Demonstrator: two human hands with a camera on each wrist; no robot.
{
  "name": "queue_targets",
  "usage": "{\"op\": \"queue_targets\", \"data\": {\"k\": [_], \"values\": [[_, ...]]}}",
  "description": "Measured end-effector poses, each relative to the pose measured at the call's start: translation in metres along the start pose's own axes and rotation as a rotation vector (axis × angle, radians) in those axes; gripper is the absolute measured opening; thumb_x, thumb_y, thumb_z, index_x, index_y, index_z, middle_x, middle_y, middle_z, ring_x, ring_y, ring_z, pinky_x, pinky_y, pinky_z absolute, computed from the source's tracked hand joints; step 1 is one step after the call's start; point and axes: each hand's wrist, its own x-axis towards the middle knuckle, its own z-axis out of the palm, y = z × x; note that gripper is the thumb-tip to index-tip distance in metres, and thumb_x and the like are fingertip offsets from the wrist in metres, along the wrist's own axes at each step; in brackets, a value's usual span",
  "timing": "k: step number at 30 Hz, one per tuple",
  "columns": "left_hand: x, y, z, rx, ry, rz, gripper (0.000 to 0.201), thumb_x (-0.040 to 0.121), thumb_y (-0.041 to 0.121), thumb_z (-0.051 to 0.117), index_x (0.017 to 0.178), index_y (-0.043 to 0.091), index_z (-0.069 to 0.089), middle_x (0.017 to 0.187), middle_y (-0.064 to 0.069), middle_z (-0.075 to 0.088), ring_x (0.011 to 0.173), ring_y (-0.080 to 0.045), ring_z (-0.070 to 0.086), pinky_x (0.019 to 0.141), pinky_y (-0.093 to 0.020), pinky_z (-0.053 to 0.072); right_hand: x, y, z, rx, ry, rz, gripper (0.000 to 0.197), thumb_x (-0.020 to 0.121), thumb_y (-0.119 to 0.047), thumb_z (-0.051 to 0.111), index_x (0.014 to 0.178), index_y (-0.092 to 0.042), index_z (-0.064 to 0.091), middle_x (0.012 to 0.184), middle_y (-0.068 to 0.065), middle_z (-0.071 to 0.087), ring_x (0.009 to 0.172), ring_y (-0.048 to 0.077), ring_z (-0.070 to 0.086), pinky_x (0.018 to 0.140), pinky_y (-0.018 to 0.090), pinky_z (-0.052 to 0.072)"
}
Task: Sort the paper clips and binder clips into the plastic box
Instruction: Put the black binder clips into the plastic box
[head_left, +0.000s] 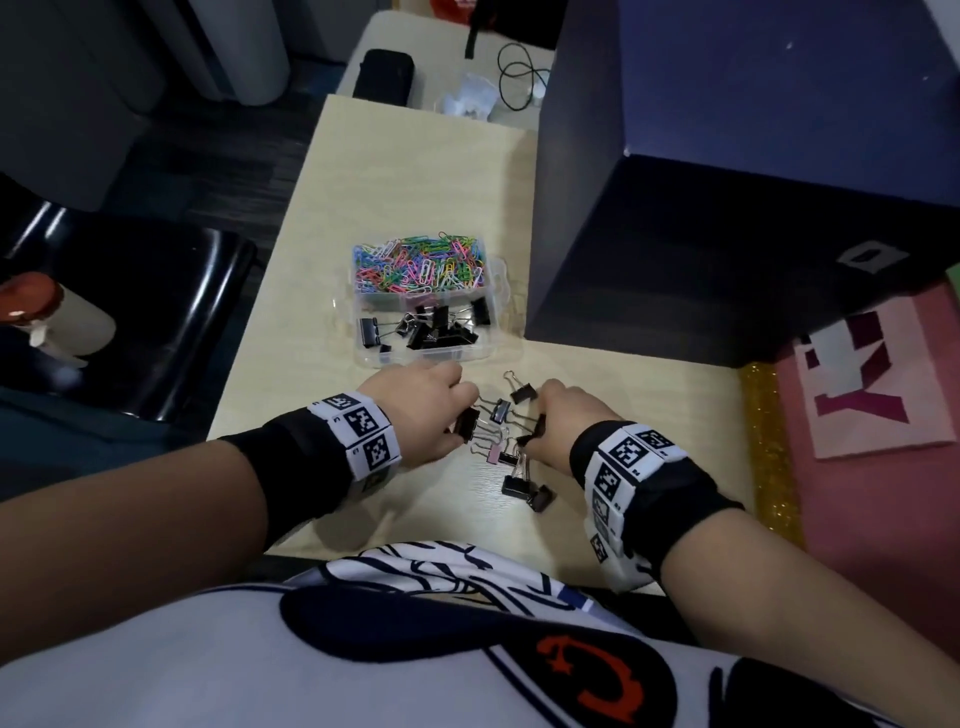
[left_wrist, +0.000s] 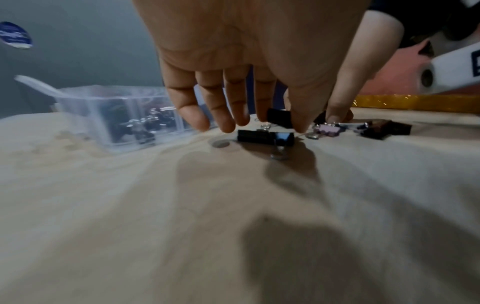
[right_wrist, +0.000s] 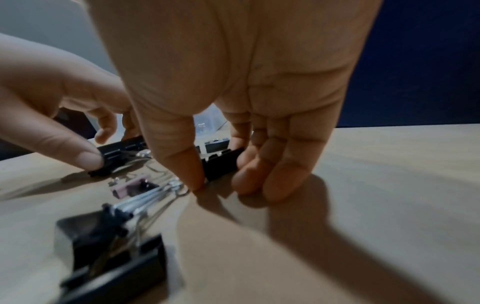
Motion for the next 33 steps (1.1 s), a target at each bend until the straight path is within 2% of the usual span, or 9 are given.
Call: {"op": "queue_targets", "data": {"k": [3,7,12,15,19,22,26,30,33], "values": [[-0.005,-0.010,-0.002,-0.041,0.088,-0.024,0.048,0.088,0.054,0.050,0.121,0.019,0.046,0.119,-0.004,0.047,0.110,-0.026,0.049,0.089,-0.041,0.048,0.004,-0.008,-0.013,0.008,0.038,0.002,0.049,0.080,-0.032,0.066,0.119,-0.016,0.044,0.112,0.006,0.053,0.098,0.026,0.057,0.074,0.033,0.046],[-0.012,-0.026,-0.010,-0.098,0.216,-0.079,0.049,0.087,0.056,0.050,0.116,0.017,0.049,0.113,-0.004,0.052,0.103,-0.026,0.053,0.082,-0.037,0.047,0.009,-0.023,-0.034,0.067,0.145,-0.043,0.056,0.080,-0.034,0.068,0.126,-0.015,0.042,0.119,0.009,0.053,0.104,0.027,0.057,0.076,0.032,0.042],[-0.013,-0.050,-0.023,-0.213,0.324,-0.250,0.050,0.086,0.052,0.054,0.122,0.018,0.049,0.118,-0.004,0.053,0.110,-0.026,0.052,0.087,-0.042,0.049,0.010,-0.044,-0.049,0.274,0.303,-0.178,0.050,0.084,-0.032,0.063,0.127,-0.018,0.041,0.118,0.007,0.054,0.101,0.025,0.057,0.082,0.034,0.046],[-0.012,-0.056,-0.027,-0.271,0.334,-0.318,0.049,0.086,0.048,0.057,0.126,0.021,0.047,0.120,-0.005,0.052,0.110,-0.027,0.052,0.089,-0.044,0.049,0.013,-0.040,-0.044,0.206,0.252,-0.139,0.054,0.085,-0.034,0.062,0.132,-0.018,0.040,0.125,0.008,0.049,0.107,0.026,0.056,0.086,0.034,0.046],[-0.015,-0.043,-0.021,-0.180,0.276,-0.183,0.038,0.089,0.041,0.051,0.121,0.020,0.049,0.119,-0.003,0.051,0.109,-0.025,0.052,0.085,-0.039,0.050,0.015,-0.026,-0.027,0.016,0.124,-0.030,0.063,0.082,-0.043,0.066,0.134,-0.021,0.039,0.133,0.008,0.038,0.117,0.030,0.048,0.091,0.039,0.045],[-0.013,-0.023,-0.011,-0.102,0.081,-0.045,0.038,0.090,0.045,0.049,0.121,0.023,0.049,0.119,0.000,0.049,0.109,-0.023,0.053,0.086,-0.035,0.048,0.013,-0.022,-0.011,0.000,0.100,-0.107,0.056,0.080,-0.045,0.067,0.128,-0.030,0.043,0.128,0.003,0.033,0.118,0.028,0.039,0.088,0.038,0.041],[-0.006,-0.008,-0.001,-0.002,-0.136,0.009,0.048,0.086,0.046,0.057,0.126,0.024,0.043,0.119,-0.003,0.042,0.107,-0.025,0.049,0.083,-0.039,0.048,0.014,-0.024,0.000,-0.004,0.147,-0.237,0.036,0.086,-0.029,0.061,0.119,-0.031,0.047,0.123,0.002,0.034,0.114,0.025,0.033,0.083,0.035,0.040],[0.000,-0.006,0.002,-0.029,-0.138,-0.026,0.030,0.092,0.024,0.050,0.121,0.017,0.046,0.116,-0.009,0.043,0.100,-0.030,0.052,0.080,-0.042,0.051,0.017,-0.021,0.003,0.000,0.168,-0.292,0.028,0.090,-0.019,0.050,0.116,-0.028,0.051,0.118,0.002,0.037,0.111,0.024,0.036,0.083,0.035,0.043],[0.001,-0.005,0.005,-0.075,-0.118,-0.072,0.028,0.089,0.017,0.046,0.117,0.017,0.049,0.118,-0.008,0.042,0.098,-0.028,0.051,0.080,-0.042,0.051,0.018,-0.020,0.002,-0.002,0.167,-0.290,0.025,0.091,-0.018,0.050,0.116,-0.024,0.051,0.118,0.004,0.040,0.112,0.026,0.037,0.087,0.037,0.044]]}}
